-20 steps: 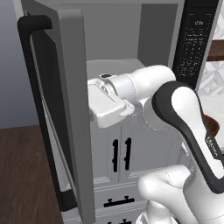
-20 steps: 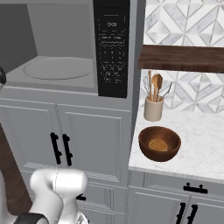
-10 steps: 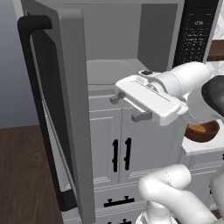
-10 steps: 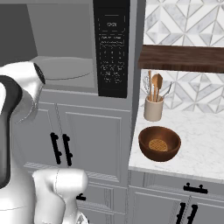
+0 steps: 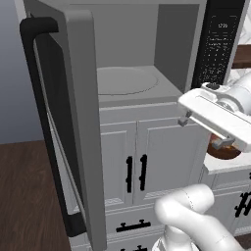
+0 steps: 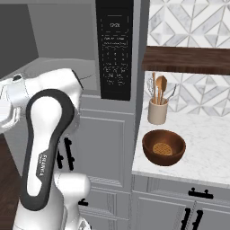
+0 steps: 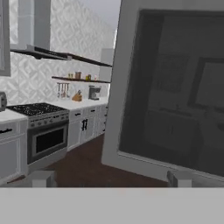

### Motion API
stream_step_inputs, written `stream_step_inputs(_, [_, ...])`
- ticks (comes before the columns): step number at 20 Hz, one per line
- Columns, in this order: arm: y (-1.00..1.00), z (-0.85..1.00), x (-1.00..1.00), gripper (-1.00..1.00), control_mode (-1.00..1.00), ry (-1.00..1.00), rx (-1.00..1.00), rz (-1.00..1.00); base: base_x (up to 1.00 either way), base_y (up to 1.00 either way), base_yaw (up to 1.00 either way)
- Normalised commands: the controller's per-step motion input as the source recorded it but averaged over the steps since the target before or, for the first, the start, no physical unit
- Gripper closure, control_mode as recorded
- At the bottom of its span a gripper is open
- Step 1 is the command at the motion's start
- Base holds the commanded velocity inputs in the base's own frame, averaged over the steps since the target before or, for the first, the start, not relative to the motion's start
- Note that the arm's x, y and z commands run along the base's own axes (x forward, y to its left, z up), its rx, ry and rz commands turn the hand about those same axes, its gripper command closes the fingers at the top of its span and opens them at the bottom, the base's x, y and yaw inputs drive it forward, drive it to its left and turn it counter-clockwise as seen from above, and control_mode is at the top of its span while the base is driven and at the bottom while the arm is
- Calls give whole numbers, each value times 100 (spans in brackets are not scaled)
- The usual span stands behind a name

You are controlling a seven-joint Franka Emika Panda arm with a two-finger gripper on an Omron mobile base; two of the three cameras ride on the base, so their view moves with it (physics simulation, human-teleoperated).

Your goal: Open the microwave, place the bowl with waffle inside the microwave, then close the microwave door and turn it on.

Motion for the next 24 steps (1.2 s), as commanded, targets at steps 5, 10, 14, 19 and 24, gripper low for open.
stream_step_inputs(5, [-100, -20, -24, -100, -100, -11, -10, 4, 0, 0, 0])
stream_step_inputs(10, [-91, -22, 19, -100, -100, -5, -18, -2, 0, 0, 0])
stream_step_inputs(14, [-65, -20, 72, -100, -100, 0, -23, -18, 0, 0, 0])
stream_step_inputs(19, [-67, -27, 75, -100, -100, 0, -21, -28, 0, 0, 0])
stream_step_inputs(24, [-61, -90, 32, -100, -100, -11, -37, -15, 0, 0, 0])
